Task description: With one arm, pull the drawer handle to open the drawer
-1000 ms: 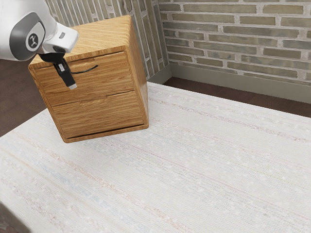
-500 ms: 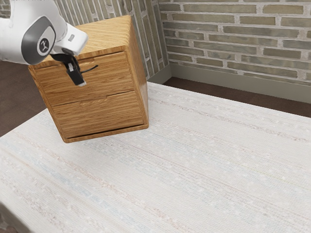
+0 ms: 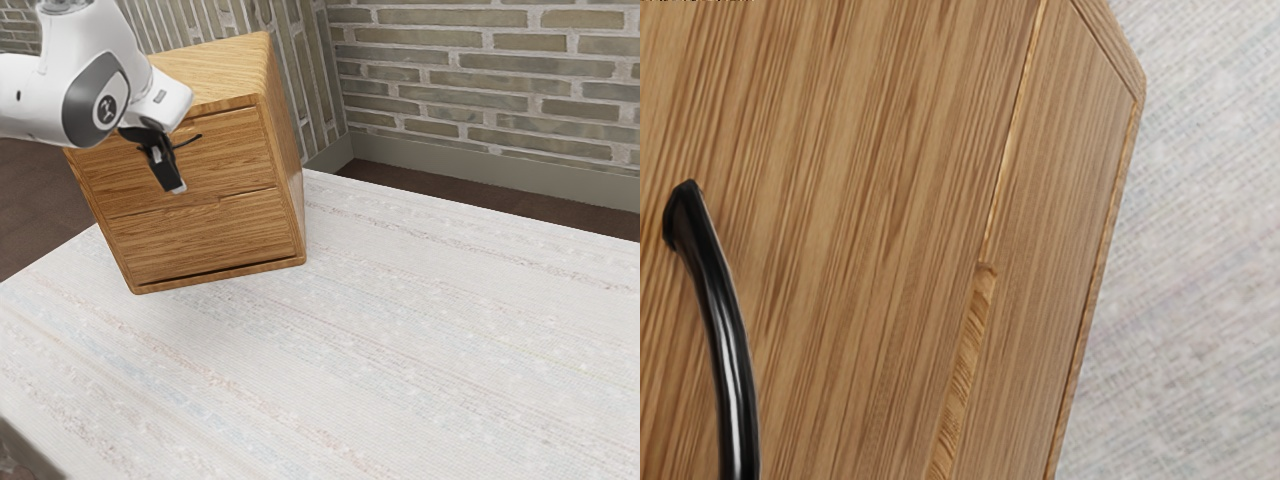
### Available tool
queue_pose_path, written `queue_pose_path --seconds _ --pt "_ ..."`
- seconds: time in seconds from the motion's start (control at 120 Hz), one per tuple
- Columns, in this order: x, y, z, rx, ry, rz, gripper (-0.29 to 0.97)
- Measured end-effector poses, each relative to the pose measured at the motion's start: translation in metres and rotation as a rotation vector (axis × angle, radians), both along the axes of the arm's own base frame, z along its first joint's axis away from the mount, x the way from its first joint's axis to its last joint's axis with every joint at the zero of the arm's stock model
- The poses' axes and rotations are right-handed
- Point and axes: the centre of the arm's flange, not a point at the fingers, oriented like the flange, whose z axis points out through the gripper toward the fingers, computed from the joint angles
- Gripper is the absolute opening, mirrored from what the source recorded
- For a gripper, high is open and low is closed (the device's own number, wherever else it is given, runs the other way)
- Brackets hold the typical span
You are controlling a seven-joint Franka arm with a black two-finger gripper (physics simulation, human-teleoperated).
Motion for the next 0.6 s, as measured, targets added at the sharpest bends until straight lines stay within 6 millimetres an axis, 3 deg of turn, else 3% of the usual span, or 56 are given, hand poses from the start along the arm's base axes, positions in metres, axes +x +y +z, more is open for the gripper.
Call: queue_pose_path --seconds 0.3,0.408,0.483,0.6 --pt "0.006 -0.018 -0.006 -0.009 0.011 -0.037 0.65" --pt "0.002 -0.02 -0.003 -0.014 0.007 -0.043 0.61" --pt "0.0 -0.023 -0.007 -0.021 0.016 -0.049 0.7" --pt "-0.011 -0.031 -0.003 -0.033 0.013 -0.063 0.64"
